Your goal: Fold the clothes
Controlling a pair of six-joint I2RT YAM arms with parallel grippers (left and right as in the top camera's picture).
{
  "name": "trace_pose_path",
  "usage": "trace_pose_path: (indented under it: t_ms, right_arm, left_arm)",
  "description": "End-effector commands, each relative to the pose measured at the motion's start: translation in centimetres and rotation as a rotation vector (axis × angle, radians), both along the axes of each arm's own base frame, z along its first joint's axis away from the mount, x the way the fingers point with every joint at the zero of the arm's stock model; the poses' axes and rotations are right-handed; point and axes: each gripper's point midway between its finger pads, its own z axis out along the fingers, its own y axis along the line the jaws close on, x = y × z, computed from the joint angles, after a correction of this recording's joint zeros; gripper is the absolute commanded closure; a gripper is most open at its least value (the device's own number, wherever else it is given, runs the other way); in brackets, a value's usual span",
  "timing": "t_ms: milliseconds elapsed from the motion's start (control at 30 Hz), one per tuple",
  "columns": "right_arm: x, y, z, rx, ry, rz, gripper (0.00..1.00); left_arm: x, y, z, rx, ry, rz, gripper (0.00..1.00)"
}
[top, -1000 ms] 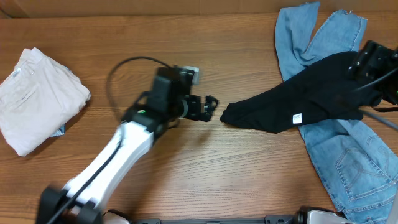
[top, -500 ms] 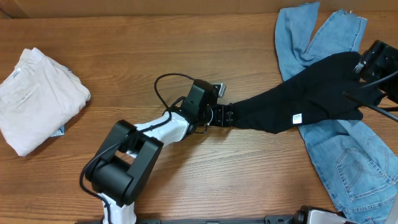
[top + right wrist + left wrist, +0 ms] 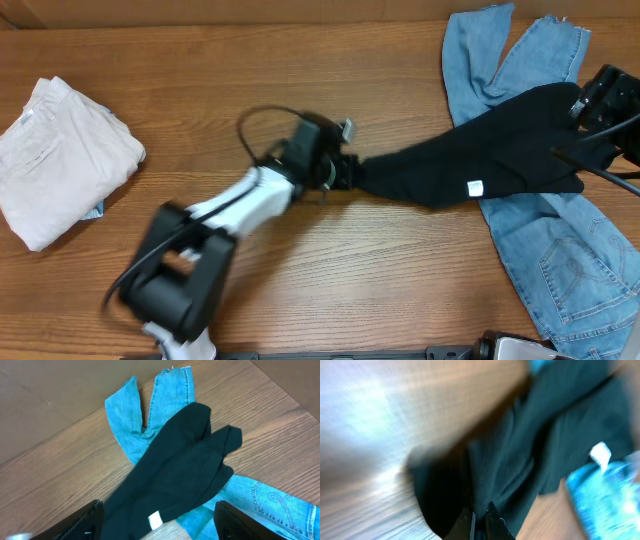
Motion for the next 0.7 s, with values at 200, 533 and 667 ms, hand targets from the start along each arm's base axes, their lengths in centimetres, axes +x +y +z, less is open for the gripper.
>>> trace_pose_path:
  t_ms: [200, 533, 667]
  right_arm:
    - [0.1, -0.2, 0.6, -0.002, -0.026, -0.007, 0.26]
    - [0.2, -0.2, 0.3, 0.000, -0.014, -0.007, 0.26]
    - [0.2, -0.2, 0.2, 0.001, -0.009, -0.007, 0.26]
  left_arm:
    - [5.9, 20.7, 24.5, 0.171, -0.548, 0.441, 0.96]
    - [4.4, 28.4, 16.1, 0.283, -0.198, 0.549, 0.00]
    - [3.1, 25.3, 13.5, 0.246, -0.076, 0.447, 0.00]
